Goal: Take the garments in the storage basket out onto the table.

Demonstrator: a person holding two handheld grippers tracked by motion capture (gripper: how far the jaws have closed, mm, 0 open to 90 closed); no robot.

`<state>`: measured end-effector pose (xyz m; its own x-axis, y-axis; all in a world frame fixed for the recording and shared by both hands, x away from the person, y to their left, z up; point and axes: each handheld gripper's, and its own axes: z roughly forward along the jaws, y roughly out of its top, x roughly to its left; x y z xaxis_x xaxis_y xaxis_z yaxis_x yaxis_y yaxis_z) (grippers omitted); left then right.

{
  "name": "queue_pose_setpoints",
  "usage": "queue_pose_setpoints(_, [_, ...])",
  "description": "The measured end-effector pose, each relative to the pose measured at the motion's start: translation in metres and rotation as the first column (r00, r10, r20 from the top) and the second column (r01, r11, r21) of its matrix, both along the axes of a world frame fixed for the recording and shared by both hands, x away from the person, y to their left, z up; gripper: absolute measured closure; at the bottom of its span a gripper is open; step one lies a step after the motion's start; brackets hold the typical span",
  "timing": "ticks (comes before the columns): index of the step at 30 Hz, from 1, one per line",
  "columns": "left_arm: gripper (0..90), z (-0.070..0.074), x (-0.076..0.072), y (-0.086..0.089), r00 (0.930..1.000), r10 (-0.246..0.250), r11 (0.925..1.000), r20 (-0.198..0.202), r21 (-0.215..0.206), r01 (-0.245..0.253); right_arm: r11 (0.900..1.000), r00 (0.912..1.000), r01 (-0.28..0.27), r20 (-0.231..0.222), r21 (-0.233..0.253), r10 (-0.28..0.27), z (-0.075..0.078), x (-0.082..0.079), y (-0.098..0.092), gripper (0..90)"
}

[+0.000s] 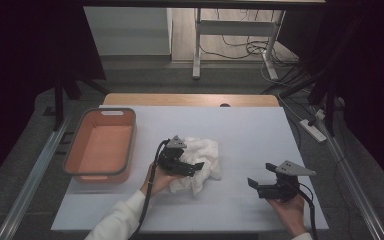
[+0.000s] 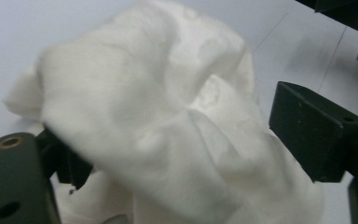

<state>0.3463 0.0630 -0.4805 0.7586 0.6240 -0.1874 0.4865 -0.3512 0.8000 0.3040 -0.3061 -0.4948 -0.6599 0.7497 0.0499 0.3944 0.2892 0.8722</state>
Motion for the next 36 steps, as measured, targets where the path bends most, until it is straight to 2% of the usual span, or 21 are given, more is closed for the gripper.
queue_pose_setpoints(3, [11.2,0.010,-0.002,0.007,0.9998,-0.010,0.9999,0.020,-0.007,0.010,1.000,1.0000,0.006,0.003,0.005,-0.006,0.000,0.001,-0.001,6.5])
queue_pose_setpoints(7, [10.9,0.021,-0.010,0.018,0.9987,0.020,0.9998,0.047,0.000,-0.020,1.000,1.0000,0.002,0.007,-0.007,-0.002,0.000,0.001,0.002,6.5])
queue_pose_setpoints(9, [11.0,0.024,-0.016,0.023,0.9979,0.031,0.9994,0.057,0.015,-0.031,1.000,1.0000,-0.001,0.008,-0.013,0.001,0.000,0.000,0.003,6.5])
queue_pose_setpoints(12, [10.9,0.029,-0.025,0.030,0.9953,0.049,0.9964,0.084,0.064,-0.055,1.000,1.0000,0.000,0.010,-0.006,0.000,0.001,-0.001,0.002,6.5])
queue_pose_setpoints(15, [10.8,0.032,-0.030,0.034,0.9956,0.055,0.9961,0.075,0.064,-0.060,1.000,0.9999,0.003,0.016,0.008,-0.003,0.002,-0.002,0.000,6.7])
queue_pose_setpoints(21, [10.8,0.039,-0.044,0.038,0.9935,0.068,0.9946,0.091,0.072,-0.075,1.000,0.9997,-0.006,0.022,0.004,0.006,0.003,-0.004,0.001,6.7])
queue_pose_setpoints(26, [11.0,0.040,-0.051,0.048,0.9935,0.081,0.9941,0.080,0.065,-0.087,1.000,0.9997,-0.005,0.022,0.008,0.005,0.003,-0.005,0.000,6.7])
queue_pose_setpoints(30, [12.6,0.036,-0.058,0.060,0.9936,0.095,0.9927,0.061,0.069,-0.099,0.999,0.9991,-0.022,0.036,0.023,0.022,0.004,-0.006,0.000,7.5])
queue_pose_setpoints(36, [13.1,0.023,-0.069,0.081,0.9878,0.151,0.9845,0.038,0.084,-0.154,0.999,0.9980,-0.053,0.035,0.012,0.052,0.004,-0.006,0.006,7.5])
